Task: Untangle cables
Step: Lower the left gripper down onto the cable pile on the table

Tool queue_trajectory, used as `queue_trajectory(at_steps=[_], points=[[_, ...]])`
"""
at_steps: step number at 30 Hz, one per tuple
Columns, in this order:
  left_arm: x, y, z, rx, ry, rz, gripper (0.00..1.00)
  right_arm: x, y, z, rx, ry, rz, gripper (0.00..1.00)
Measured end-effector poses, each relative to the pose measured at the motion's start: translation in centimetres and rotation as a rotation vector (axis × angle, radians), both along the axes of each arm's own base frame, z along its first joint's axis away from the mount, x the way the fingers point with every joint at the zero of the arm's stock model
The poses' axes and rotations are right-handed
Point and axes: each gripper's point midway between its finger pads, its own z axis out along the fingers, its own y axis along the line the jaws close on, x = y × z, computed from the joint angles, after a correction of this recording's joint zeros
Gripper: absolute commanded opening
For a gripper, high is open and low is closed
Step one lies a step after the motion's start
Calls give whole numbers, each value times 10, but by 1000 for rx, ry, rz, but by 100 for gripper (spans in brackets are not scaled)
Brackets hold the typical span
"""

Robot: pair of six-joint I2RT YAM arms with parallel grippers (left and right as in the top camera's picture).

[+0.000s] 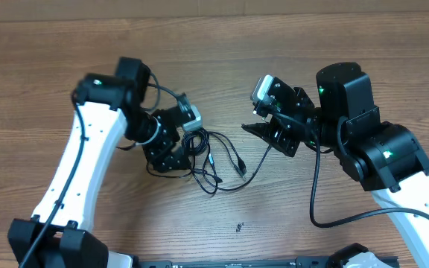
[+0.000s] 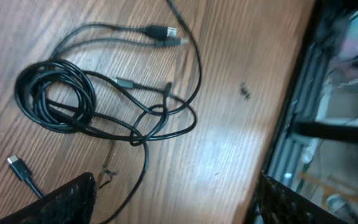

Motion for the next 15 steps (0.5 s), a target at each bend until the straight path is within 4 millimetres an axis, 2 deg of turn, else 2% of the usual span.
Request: queue_trajectory(at_steps=[3,5,7,11,12,15], points=[[-2,-4,-22,58,-26,-53,84,0,0,0,0,2,-1,45],[-1,-6,-35,101,-57,-87,95,0,0,0,0,2,-1,45],[1,-7,-48,151,-93,-127,100,0,0,0,0,2,-1,45],[11,-4,-61,220,-163,-152,97,0,0,0,0,3,-2,45],[13,-2,-62,232,-174,-152,100,0,0,0,0,3,-2,45],[21,1,-64,256,-209,-151,100,0,0,0,0,2,-1,45]])
